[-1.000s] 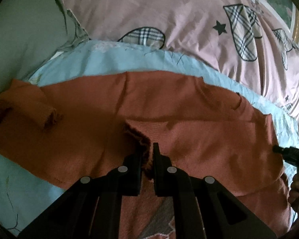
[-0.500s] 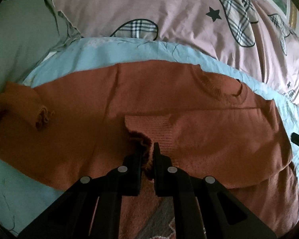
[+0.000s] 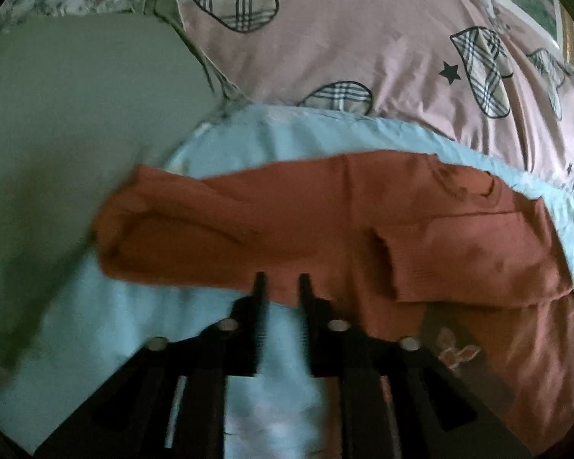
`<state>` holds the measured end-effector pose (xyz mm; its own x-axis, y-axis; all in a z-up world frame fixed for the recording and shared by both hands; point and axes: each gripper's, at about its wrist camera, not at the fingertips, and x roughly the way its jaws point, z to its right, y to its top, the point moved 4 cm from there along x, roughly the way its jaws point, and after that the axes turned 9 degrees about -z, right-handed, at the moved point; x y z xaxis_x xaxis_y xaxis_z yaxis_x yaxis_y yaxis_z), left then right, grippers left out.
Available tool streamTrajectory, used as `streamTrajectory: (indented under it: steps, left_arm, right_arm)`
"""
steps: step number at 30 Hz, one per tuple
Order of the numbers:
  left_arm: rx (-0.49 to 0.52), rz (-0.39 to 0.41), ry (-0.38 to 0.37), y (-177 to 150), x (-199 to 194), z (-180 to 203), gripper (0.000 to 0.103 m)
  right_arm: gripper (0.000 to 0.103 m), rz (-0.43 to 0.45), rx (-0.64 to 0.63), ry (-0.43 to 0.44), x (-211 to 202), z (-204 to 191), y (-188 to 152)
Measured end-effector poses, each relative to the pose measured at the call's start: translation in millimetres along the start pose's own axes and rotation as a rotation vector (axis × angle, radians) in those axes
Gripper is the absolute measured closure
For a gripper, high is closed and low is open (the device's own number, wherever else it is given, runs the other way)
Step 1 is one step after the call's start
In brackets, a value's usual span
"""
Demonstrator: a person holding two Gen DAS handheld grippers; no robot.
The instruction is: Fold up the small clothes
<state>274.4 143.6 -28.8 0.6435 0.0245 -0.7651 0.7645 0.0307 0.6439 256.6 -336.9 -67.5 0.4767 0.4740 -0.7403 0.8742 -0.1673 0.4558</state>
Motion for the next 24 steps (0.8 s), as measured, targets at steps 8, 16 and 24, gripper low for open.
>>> streamTrajectory:
  steps: [8,16,24]
  left_arm:
    - [0.279,0.003,0.213,29.5,25.5,-1.5,0.021]
    - [0.381,-0.119,0.346,57.2,100.6,-13.1,0.022]
    - [0.145,-0.148,0.158,69.3,105.5,-46.6,0.093]
  right_arm:
    - [0.043,-0.066,0.036,0.04,15.6,-7.8,-18.8]
    - [0.043,-0.08,0.018,0.079,22.1,-29.9,-12.0]
    - [0.043,-0.042,-0.004,0.116,9.3,-40.3,-13.3]
